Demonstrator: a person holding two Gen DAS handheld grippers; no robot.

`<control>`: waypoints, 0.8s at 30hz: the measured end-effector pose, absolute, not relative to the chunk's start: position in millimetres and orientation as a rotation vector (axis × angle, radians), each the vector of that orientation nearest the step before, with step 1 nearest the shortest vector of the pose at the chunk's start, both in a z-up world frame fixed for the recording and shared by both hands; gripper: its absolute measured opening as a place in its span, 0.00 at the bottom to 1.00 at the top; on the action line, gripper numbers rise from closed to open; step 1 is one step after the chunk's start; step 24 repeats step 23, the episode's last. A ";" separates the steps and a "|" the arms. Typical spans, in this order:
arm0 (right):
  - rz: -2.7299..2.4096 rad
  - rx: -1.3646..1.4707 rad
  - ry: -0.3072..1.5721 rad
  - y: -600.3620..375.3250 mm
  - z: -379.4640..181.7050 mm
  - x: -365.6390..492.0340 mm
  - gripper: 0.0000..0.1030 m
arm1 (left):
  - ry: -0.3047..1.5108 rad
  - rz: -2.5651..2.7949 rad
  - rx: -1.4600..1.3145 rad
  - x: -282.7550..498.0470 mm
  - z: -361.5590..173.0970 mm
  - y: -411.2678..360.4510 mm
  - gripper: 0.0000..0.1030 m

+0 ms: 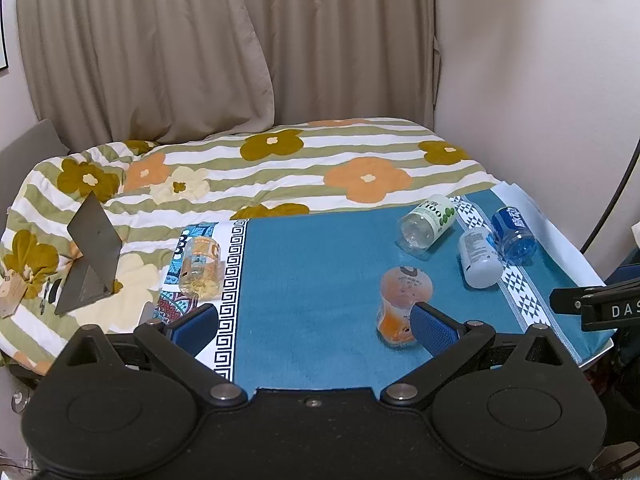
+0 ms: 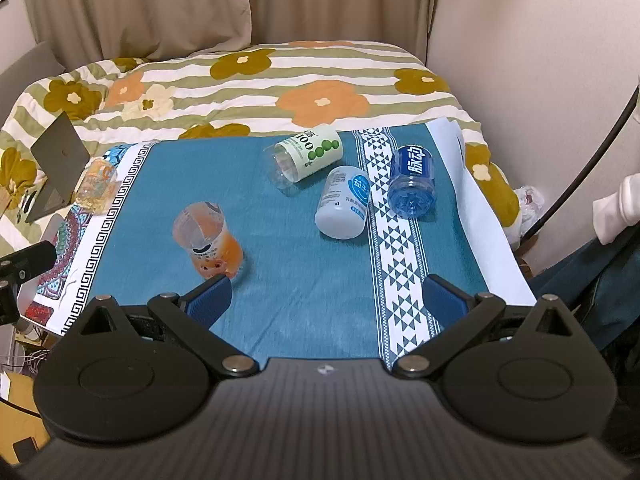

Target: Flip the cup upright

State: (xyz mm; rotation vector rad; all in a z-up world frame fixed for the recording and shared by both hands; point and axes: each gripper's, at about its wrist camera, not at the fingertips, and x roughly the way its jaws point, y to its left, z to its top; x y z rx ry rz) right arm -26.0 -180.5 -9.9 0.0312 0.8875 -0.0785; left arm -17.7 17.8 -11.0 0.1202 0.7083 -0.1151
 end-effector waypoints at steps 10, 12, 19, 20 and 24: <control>-0.079 0.033 0.886 -182.8 -9.1 -22.7 1.00 | 0.702 -0.110 0.112 -17.6 -8.7 16.6 1.00; -0.077 0.033 0.886 -182.7 -9.0 -22.9 1.00 | 0.698 -0.104 0.107 -17.9 -7.8 16.4 1.00; -0.074 0.032 0.881 -185.2 -11.2 -22.5 1.00 | 0.695 -0.092 0.089 -17.1 -7.1 18.4 1.00; -0.073 0.033 0.881 -184.3 -10.8 -23.5 1.00 | 0.693 -0.091 0.089 -17.4 -6.9 19.0 1.00; -0.071 0.032 0.878 -183.3 -10.2 -23.2 1.00 | 0.692 -0.084 0.082 -17.6 -6.7 19.8 1.00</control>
